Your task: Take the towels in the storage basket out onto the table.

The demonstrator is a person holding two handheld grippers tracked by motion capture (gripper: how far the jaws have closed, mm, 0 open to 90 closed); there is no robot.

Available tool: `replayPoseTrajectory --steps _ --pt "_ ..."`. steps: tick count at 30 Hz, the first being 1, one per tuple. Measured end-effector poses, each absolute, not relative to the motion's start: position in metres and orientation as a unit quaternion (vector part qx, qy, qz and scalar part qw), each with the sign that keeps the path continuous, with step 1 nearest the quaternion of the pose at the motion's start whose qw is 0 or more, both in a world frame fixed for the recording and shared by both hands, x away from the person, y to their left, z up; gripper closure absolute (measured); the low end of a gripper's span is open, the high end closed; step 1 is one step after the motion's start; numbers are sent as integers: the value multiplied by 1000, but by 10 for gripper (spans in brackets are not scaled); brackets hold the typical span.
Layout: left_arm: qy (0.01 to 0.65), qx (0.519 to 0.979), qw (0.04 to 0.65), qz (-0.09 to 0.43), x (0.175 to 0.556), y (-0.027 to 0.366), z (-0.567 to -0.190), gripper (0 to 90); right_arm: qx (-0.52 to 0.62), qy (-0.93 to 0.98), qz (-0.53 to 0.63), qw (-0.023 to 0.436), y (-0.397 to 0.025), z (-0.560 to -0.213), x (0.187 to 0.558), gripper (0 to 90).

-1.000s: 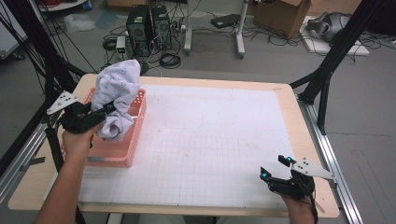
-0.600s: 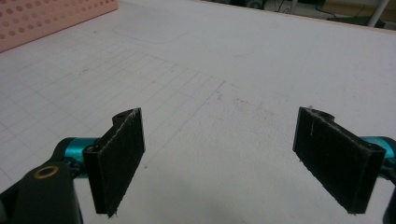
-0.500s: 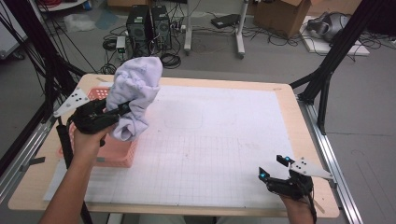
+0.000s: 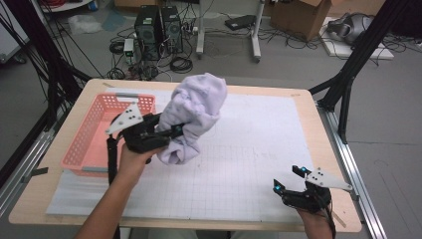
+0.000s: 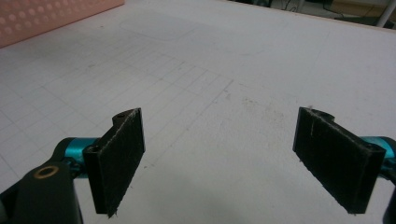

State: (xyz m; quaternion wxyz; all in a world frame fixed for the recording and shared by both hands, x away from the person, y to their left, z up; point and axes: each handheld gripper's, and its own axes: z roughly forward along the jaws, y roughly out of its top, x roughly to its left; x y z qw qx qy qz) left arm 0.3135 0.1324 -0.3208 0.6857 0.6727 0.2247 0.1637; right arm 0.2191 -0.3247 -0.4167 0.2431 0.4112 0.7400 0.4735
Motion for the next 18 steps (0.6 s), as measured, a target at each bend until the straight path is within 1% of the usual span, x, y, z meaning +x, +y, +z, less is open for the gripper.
replayPoseTrajectory --steps 5,10,15,18 --pt "225 690 674 139 317 98 -338 527 408 742 473 243 -323 -417 220 153" --pt "225 721 643 130 323 65 -357 519 410 742 472 242 -324 -418 221 152" --pt "245 745 610 112 334 36 -383 518 414 742 469 241 -326 -419 223 153" --pt "268 755 589 106 340 20 -397 508 415 741 468 242 -328 -420 223 153"
